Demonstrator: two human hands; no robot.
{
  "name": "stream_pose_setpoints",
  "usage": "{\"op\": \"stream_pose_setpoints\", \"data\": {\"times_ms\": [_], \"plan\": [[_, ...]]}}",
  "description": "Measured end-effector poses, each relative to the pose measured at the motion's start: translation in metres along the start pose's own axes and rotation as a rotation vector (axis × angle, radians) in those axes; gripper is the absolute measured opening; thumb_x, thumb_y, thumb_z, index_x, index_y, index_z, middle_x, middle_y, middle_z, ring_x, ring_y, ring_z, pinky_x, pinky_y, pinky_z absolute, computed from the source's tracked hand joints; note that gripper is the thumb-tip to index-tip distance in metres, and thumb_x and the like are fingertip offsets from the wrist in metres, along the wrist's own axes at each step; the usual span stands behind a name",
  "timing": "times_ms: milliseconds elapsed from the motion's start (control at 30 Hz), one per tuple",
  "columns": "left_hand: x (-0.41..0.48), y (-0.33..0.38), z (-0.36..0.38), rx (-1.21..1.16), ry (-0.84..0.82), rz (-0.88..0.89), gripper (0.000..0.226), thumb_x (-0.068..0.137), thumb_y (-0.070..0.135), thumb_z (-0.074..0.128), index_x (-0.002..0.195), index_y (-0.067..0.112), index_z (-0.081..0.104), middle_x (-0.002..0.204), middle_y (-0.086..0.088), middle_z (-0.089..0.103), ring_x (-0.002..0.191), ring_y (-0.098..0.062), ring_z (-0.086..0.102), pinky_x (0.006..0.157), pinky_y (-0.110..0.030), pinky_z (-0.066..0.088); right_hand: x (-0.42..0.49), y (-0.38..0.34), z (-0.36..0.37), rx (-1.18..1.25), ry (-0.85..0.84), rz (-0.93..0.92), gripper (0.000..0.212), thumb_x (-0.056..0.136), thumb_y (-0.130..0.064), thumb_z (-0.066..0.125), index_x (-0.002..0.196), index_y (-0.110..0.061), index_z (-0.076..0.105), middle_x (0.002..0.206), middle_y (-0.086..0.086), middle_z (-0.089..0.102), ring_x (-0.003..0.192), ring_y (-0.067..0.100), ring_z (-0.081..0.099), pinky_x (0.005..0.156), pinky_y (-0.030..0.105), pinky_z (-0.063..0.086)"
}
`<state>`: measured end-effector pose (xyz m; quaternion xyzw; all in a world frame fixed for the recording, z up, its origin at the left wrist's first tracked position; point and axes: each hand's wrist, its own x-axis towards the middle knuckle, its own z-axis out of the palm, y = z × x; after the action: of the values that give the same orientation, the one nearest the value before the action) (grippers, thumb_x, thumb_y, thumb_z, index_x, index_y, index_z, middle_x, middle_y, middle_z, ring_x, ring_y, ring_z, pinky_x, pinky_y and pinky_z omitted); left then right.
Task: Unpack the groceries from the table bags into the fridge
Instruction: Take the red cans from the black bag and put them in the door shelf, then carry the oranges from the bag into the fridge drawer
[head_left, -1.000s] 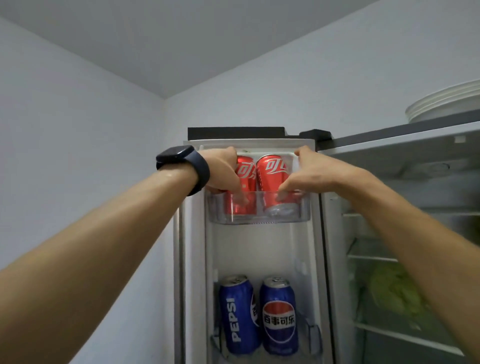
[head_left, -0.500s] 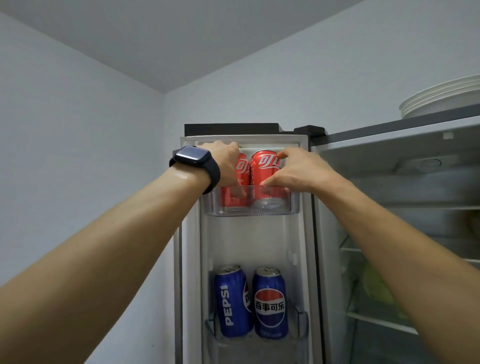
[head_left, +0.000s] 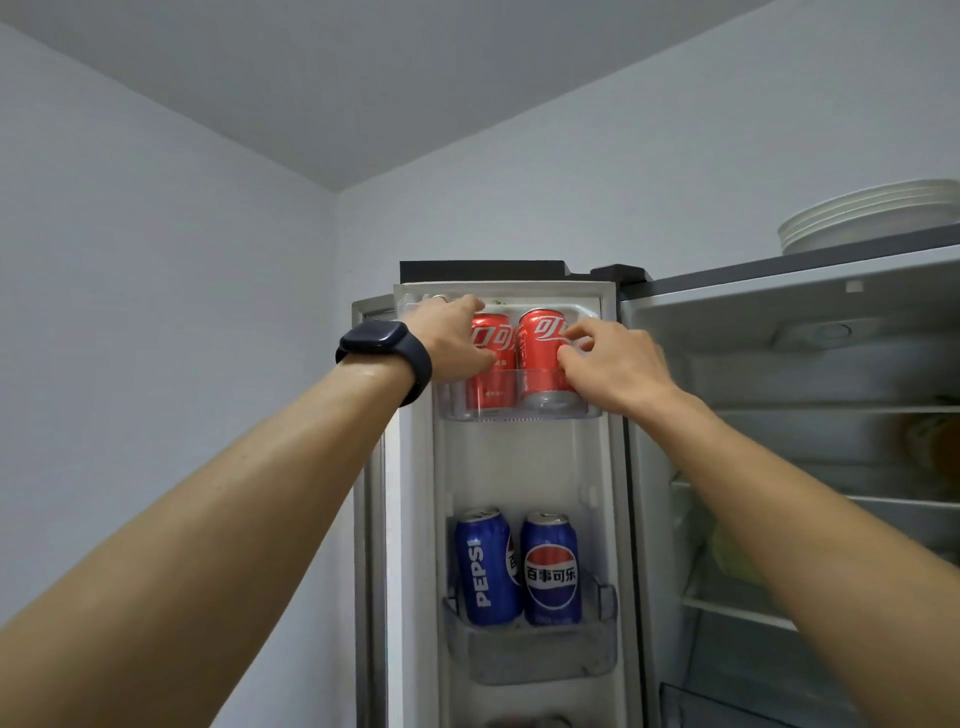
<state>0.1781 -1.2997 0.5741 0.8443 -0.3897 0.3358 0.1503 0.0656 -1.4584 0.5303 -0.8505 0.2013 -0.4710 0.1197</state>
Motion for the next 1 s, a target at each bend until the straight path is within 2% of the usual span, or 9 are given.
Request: {"op": "stream_pose_setpoints", "data": {"times_ms": [100, 167, 333, 500, 700, 833, 1000], "plan": [[-0.031, -0.006, -0.009, -0.035, 0.021, 0.052, 0.059, 0.089, 0.047, 0.059, 0.144, 0.029, 0.044, 0.138, -0.010, 0.052, 0.131, -0.031, 0.044, 0.102, -0.044, 0.045, -0.023, -0.016, -0.014, -0.069, 0.027, -0.060, 0.032, 0.094, -0.036, 0.053, 0.122, -0.028, 0.067, 0.125, 0.005, 0.067, 0.112, 0.031, 0.061, 0.090, 0.038, 0.050], [-0.060, -0.016, -0.016, -0.027, 0.008, 0.080, 0.056, 0.091, 0.049, 0.058, 0.142, 0.031, 0.046, 0.140, -0.006, 0.050, 0.128, -0.027, 0.048, 0.099, -0.042, 0.048, -0.043, -0.031, -0.020, -0.099, 0.037, -0.112, 0.031, 0.095, -0.034, 0.053, 0.122, -0.026, 0.068, 0.124, 0.007, 0.067, 0.110, 0.030, 0.061, 0.090, 0.039, 0.051], [-0.153, -0.062, -0.027, 0.024, -0.001, 0.088, 0.051, 0.094, 0.046, 0.053, 0.143, 0.037, 0.043, 0.148, 0.004, 0.044, 0.132, -0.019, 0.044, 0.093, -0.038, 0.049, -0.111, -0.078, -0.015, -0.012, 0.066, -0.237, 0.028, 0.095, -0.034, 0.056, 0.118, -0.026, 0.069, 0.118, -0.001, 0.070, 0.103, 0.019, 0.062, 0.087, 0.033, 0.051], [-0.276, -0.127, -0.018, -0.013, 0.038, 0.000, 0.045, 0.094, 0.049, 0.051, 0.138, 0.040, 0.048, 0.140, 0.010, 0.052, 0.124, -0.016, 0.050, 0.096, -0.036, 0.050, -0.219, -0.142, 0.028, 0.119, 0.044, -0.374, 0.030, 0.096, -0.032, 0.060, 0.125, -0.027, 0.067, 0.127, -0.010, 0.065, 0.122, 0.012, 0.052, 0.098, 0.024, 0.037], [-0.449, -0.219, -0.019, 0.066, -0.032, -0.197, 0.045, 0.093, 0.045, 0.053, 0.136, 0.036, 0.053, 0.136, 0.006, 0.058, 0.127, -0.016, 0.049, 0.105, -0.035, 0.041, -0.365, -0.216, 0.109, 0.303, -0.165, -0.425, 0.034, 0.096, -0.031, 0.061, 0.128, -0.025, 0.066, 0.131, -0.011, 0.064, 0.128, 0.011, 0.048, 0.105, 0.021, 0.034], [-0.565, -0.274, -0.022, 0.103, -0.080, -0.392, 0.043, 0.091, 0.044, 0.057, 0.133, 0.034, 0.058, 0.133, 0.003, 0.060, 0.127, -0.019, 0.051, 0.106, -0.039, 0.041, -0.458, -0.264, 0.168, 0.418, -0.371, -0.454, 0.033, 0.095, -0.032, 0.061, 0.128, -0.028, 0.066, 0.130, -0.013, 0.063, 0.129, 0.011, 0.047, 0.108, 0.029, 0.042], [-0.695, -0.330, -0.029, 0.156, -0.202, -0.645, 0.042, 0.090, 0.042, 0.057, 0.131, 0.032, 0.060, 0.133, 0.004, 0.060, 0.127, -0.020, 0.050, 0.106, -0.041, 0.042, -0.551, -0.317, 0.230, 0.534, -0.621, -0.472, 0.033, 0.094, -0.033, 0.063, 0.126, -0.029, 0.067, 0.129, -0.014, 0.064, 0.128, 0.010, 0.047, 0.110, 0.031, 0.040]]}}
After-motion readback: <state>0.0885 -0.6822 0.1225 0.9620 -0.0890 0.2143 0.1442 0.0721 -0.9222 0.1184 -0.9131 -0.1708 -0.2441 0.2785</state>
